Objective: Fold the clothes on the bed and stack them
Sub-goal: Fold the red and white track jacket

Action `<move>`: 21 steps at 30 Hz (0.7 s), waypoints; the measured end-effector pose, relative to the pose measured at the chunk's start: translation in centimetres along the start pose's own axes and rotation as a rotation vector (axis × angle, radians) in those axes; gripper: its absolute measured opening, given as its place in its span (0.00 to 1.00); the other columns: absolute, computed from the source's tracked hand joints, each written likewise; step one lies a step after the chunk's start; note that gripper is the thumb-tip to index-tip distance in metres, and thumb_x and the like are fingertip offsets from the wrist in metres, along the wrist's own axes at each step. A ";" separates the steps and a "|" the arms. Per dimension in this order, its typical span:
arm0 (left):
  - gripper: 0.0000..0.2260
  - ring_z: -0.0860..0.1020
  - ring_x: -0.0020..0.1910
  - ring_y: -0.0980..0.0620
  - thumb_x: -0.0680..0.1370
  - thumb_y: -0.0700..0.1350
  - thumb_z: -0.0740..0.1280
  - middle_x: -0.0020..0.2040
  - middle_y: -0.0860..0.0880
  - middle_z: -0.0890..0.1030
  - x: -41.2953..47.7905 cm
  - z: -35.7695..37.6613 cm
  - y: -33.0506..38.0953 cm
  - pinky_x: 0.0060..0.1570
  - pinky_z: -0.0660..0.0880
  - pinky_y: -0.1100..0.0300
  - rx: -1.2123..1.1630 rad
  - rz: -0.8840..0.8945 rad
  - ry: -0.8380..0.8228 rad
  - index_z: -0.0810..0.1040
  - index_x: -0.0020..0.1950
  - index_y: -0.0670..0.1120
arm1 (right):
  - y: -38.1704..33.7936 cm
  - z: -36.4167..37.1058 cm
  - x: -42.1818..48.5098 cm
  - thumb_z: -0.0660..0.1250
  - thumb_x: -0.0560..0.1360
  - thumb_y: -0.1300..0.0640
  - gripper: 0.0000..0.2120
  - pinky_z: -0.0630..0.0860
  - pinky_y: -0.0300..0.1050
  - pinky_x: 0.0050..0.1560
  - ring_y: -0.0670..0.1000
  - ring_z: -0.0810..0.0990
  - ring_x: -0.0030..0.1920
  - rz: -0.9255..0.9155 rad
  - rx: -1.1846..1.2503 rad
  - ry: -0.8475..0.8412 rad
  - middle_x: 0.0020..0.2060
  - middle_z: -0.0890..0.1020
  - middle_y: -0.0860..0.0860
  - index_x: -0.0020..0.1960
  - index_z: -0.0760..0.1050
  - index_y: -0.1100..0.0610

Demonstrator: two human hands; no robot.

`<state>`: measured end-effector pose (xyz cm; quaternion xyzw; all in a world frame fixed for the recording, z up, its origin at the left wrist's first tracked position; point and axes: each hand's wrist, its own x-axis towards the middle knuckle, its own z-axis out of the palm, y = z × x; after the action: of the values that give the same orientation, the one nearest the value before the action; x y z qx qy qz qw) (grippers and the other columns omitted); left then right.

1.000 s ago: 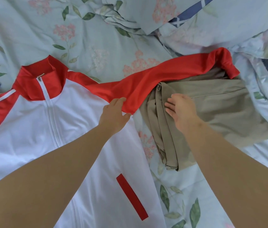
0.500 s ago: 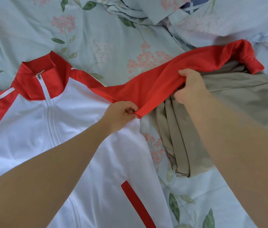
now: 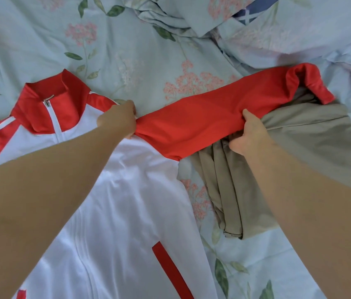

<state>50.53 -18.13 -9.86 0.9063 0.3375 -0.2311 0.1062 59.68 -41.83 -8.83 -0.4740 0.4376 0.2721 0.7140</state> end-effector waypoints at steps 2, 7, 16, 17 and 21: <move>0.11 0.77 0.44 0.42 0.75 0.39 0.62 0.51 0.44 0.78 0.5 -1.4 -0.1 0.51 0.76 0.47 0.118 0.088 -0.075 0.73 0.57 0.47 | 0.1 0.0 0.3 0.66 0.77 0.51 0.07 0.78 0.45 0.52 0.48 0.79 0.39 -0.001 0.014 -0.001 0.41 0.79 0.50 0.44 0.74 0.53; 0.06 0.77 0.45 0.40 0.77 0.40 0.60 0.44 0.40 0.79 2.0 -1.9 -0.7 0.50 0.77 0.46 0.165 0.204 -0.085 0.71 0.40 0.45 | 0.3 0.1 0.7 0.66 0.77 0.51 0.06 0.80 0.46 0.49 0.49 0.79 0.39 -0.004 0.032 0.006 0.41 0.80 0.50 0.45 0.74 0.52; 0.29 0.57 0.75 0.47 0.79 0.46 0.62 0.76 0.45 0.58 -1.5 1.9 1.7 0.72 0.55 0.48 -0.509 0.201 0.275 0.54 0.77 0.47 | 0.8 -0.3 0.3 0.64 0.78 0.54 0.05 0.79 0.43 0.38 0.48 0.80 0.39 -0.051 0.174 -0.061 0.41 0.80 0.51 0.46 0.74 0.54; 0.30 0.52 0.76 0.47 0.79 0.52 0.61 0.78 0.47 0.53 -2.3 3.0 1.7 0.72 0.52 0.44 -0.314 0.198 0.211 0.51 0.78 0.51 | 0.8 -0.3 0.2 0.64 0.78 0.54 0.05 0.79 0.43 0.39 0.49 0.80 0.39 -0.052 0.185 -0.069 0.41 0.80 0.51 0.46 0.74 0.54; 0.31 0.39 0.77 0.45 0.79 0.62 0.53 0.78 0.52 0.40 -3.3 5.3 1.4 0.72 0.41 0.42 0.027 0.268 -0.027 0.42 0.77 0.60 | 0.8 -0.7 -0.2 0.62 0.79 0.55 0.04 0.77 0.45 0.37 0.50 0.80 0.41 -0.046 0.204 -0.108 0.44 0.81 0.52 0.48 0.74 0.54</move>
<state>47.39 -22.89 -12.75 0.9414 0.2089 -0.2316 0.1284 58.71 -42.11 -9.09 -0.3936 0.4129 0.2347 0.7871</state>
